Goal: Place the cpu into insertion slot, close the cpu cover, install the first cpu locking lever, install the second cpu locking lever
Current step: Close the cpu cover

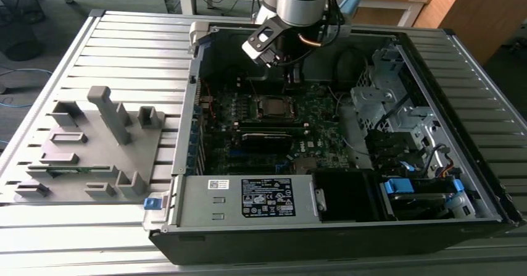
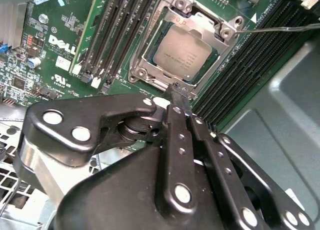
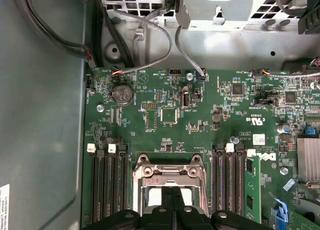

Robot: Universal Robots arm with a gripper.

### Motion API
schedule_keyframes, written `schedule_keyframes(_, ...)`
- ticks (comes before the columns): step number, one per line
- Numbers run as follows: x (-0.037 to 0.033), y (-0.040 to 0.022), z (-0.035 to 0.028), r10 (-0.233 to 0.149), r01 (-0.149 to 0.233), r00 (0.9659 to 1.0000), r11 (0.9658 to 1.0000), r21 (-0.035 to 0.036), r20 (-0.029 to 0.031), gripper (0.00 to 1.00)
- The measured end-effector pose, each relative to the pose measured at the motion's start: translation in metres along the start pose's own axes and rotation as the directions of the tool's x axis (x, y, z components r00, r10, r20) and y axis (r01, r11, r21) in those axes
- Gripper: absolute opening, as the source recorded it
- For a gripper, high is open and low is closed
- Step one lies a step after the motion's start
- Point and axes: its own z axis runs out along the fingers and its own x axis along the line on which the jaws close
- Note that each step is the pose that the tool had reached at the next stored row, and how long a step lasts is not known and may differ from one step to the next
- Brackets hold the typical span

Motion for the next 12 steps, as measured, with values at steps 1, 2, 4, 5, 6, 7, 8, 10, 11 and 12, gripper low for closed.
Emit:
schedule_keyframes(1,0.0,0.0,0.0002,0.0,0.0,1.0,1.0,0.0069,0.0,0.1)
schedule_keyframes(2,0.0,0.0,0.0003,0.0,0.0,1.0,0.9999,0.0154,0.0002,0.1)
schedule_keyframes(4,0.0,0.0,0.0003,0.0,0.0,1.0,0.9998,0.0215,0.0006,0.1)
schedule_keyframes(5,0.0,0.0,0.0003,0.0,0.0,1.0,0.9998,0.0221,0.0006,0.1)
schedule_keyframes(6,0.0,0.0,0.0003,0.0,0.0,1.0,0.9997,0.0225,0.0005,0.1)
schedule_keyframes(7,0.0,0.0,0.0004,0.0,0.0,1.0,0.9997,0.0229,0.0003,0.1)
schedule_keyframes(8,0.0,0.0,0.0004,0.0,0.0,1.0,0.9997,0.0234,0.0004,0.1)
schedule_keyframes(10,0.0,-0.0002,0.0006,0.0,0.0,1.0,0.9997,0.0235,0.0002,0.1)
schedule_keyframes(11,0.0,-0.0008,0.001,0.0,0.0,1.0,0.9997,0.0234,0.0,0.1)
schedule_keyframes(12,0.0,-0.0023,0.0015,0.0,0.0,1.0,0.9997,0.0235,0.0001,0.1)
